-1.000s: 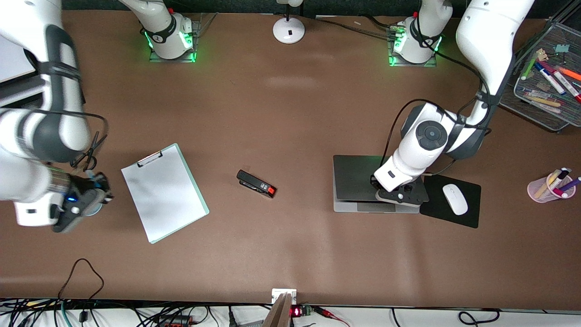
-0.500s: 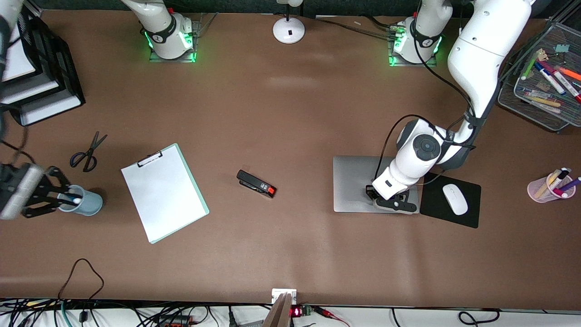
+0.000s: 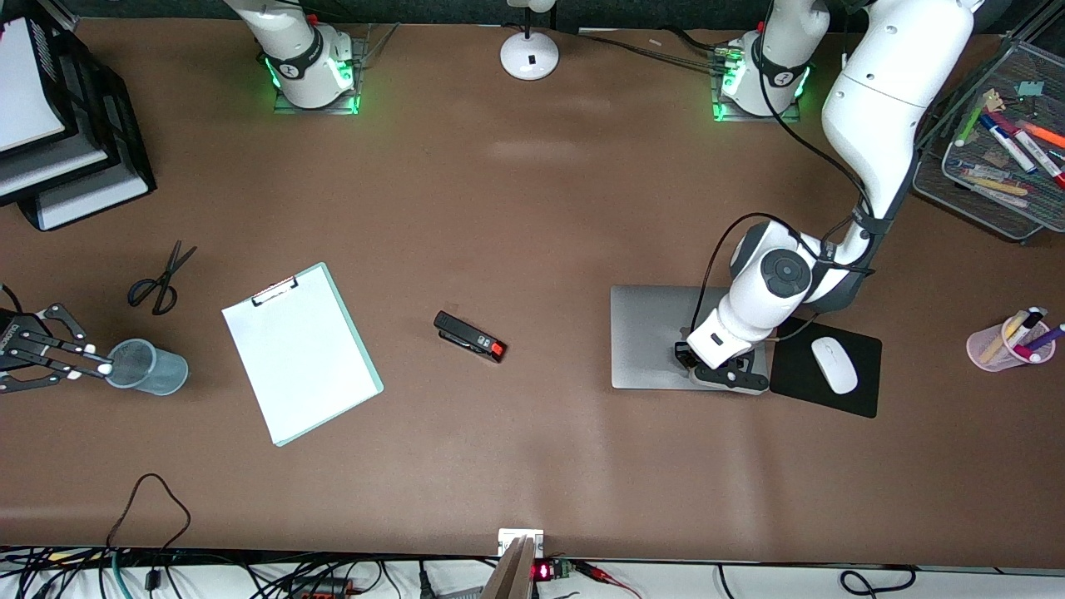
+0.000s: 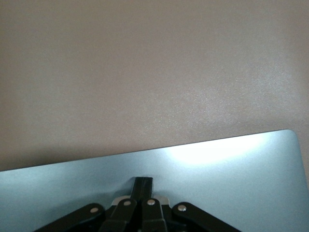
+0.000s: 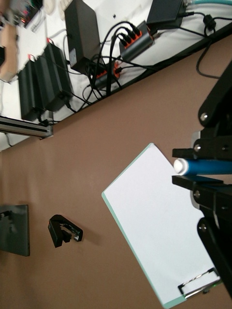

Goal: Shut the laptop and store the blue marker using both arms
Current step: 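Carry the marker over the cup while the left gripper pushes the lid down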

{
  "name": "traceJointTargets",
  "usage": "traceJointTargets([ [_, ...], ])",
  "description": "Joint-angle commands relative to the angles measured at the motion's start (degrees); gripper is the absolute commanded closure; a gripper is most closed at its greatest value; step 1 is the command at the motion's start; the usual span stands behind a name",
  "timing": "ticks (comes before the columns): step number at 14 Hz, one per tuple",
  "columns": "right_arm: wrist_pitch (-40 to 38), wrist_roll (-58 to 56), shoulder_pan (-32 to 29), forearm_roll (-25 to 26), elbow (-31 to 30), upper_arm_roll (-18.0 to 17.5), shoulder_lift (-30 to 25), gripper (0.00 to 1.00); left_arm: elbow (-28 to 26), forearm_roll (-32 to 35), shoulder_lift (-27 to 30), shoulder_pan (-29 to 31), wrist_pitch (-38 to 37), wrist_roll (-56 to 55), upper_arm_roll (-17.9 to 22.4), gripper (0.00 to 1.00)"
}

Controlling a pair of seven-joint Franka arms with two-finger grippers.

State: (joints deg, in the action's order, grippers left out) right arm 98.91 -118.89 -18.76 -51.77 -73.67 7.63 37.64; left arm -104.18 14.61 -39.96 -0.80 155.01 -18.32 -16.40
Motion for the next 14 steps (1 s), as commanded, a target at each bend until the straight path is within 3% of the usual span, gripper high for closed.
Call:
traceJointTargets([
  [1, -3.09, -3.97, -3.03, -3.78, 0.29, -0.95, 1.03, 1.00, 1.52, 1.65, -1.34, -0.44, 0.29, 0.13, 0.49, 1.00],
  [4, -4.60, -8.53, -5.23, -5.35, 0.20, -0.95, 3.31, 1.00, 1.61, 1.65, 0.32, 0.35, -0.76, 0.30, 0.40, 1.00],
  [7, -6.52, -9.96, -6.55, -6.51, -0.68, -0.86, 4.81, 1.00, 2.39, 1.65, 5.05, 0.44, -8.99, 0.48, 0.05, 1.00],
  [11, -9.08, -9.87, -7.26, -5.90, -4.45, -0.86, 4.73, 1.00, 8.35, 1.30, 11.83, 0.18, -29.80, 2.67, -0.65, 0.97],
  [14, -8.74, -8.82, -7.61, -4.05, -4.46, -0.60, 4.73, 0.98, 14.34, 0.51, 16.31, 0.62, -45.90, 6.71, -2.23, 0.81],
])
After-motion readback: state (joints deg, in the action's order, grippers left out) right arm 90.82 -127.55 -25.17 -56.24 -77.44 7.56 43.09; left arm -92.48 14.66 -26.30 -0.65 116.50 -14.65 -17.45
